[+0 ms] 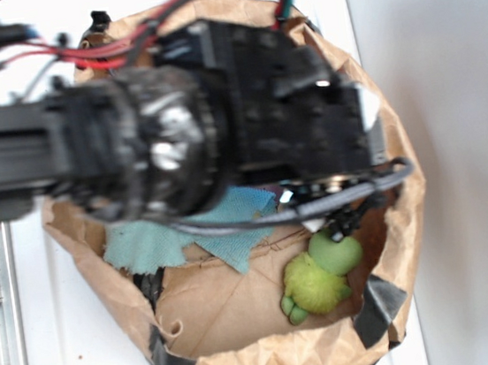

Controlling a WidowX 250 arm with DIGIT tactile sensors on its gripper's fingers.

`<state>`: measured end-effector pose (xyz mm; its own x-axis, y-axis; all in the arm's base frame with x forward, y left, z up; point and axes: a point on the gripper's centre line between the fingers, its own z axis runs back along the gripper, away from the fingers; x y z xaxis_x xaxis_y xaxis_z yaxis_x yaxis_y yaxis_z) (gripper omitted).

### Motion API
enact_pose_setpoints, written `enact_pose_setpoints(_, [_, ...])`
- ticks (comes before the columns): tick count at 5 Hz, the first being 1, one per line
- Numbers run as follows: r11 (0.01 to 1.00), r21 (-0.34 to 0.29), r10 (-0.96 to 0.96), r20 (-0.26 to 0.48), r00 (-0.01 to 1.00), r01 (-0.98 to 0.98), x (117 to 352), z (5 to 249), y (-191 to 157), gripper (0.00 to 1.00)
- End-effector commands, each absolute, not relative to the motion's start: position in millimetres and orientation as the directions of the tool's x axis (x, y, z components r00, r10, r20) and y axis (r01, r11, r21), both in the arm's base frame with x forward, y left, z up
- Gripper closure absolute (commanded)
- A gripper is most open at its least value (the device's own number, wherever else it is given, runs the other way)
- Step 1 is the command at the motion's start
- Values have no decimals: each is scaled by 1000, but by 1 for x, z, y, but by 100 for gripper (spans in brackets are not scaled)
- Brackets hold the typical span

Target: Grab the green sponge.

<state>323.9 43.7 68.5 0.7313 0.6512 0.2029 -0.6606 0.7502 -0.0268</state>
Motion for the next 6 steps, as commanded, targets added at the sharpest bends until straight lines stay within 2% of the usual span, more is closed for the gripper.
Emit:
enact_pose_setpoints(1, [701, -89, 708, 205, 675, -708, 341, 96, 68, 0])
enact_pose_setpoints(2, [693, -112, 719, 168, 674, -712, 342, 106, 67, 0])
enact_pose_setpoints(4, [710, -67, 700, 174, 692, -701, 346, 93, 50, 0])
enact_pose_setpoints(5, [703, -82, 710, 130, 692, -706, 351, 88, 40, 0])
enact_pose_setpoints(6, [688, -58, 725, 107, 681, -723, 361, 79, 29, 0])
